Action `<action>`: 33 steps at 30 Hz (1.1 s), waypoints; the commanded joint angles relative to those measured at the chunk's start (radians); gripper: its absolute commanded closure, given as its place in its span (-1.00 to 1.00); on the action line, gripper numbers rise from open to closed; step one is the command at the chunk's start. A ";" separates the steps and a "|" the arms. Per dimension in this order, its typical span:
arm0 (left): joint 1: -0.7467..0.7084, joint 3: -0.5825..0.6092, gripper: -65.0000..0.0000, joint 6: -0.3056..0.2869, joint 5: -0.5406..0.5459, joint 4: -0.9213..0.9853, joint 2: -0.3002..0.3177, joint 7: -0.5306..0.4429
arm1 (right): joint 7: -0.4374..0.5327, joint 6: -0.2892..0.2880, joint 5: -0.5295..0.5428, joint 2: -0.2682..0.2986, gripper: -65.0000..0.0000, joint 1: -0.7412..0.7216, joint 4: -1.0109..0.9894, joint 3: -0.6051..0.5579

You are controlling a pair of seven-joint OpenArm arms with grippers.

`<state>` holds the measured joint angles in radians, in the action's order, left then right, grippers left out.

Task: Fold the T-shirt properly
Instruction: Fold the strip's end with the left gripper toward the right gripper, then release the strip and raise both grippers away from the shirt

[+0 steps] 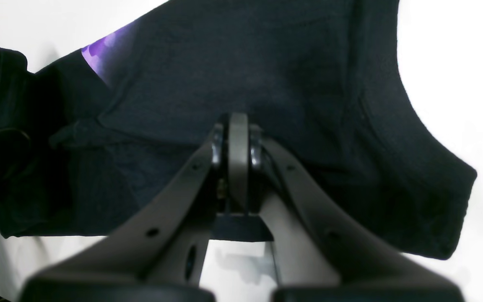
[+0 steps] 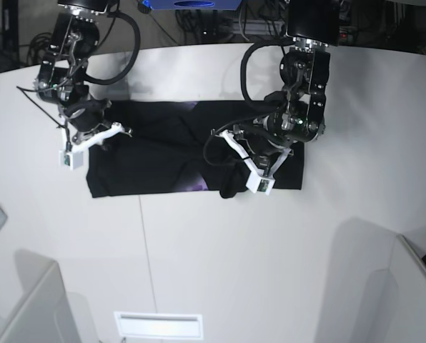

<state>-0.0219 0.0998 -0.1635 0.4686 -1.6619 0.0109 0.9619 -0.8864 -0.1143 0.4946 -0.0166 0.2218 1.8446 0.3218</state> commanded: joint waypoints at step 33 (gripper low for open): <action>-0.120 0.011 0.65 -0.008 0.022 -0.269 0.027 -0.011 | 0.016 -0.006 0.017 -0.001 1.00 -0.048 0.017 0.066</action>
<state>-0.1463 0.1158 -0.1757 0.4984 -1.9198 0.0338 0.9573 -0.8936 -0.1162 0.5045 -0.0231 0.1860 1.8446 0.3824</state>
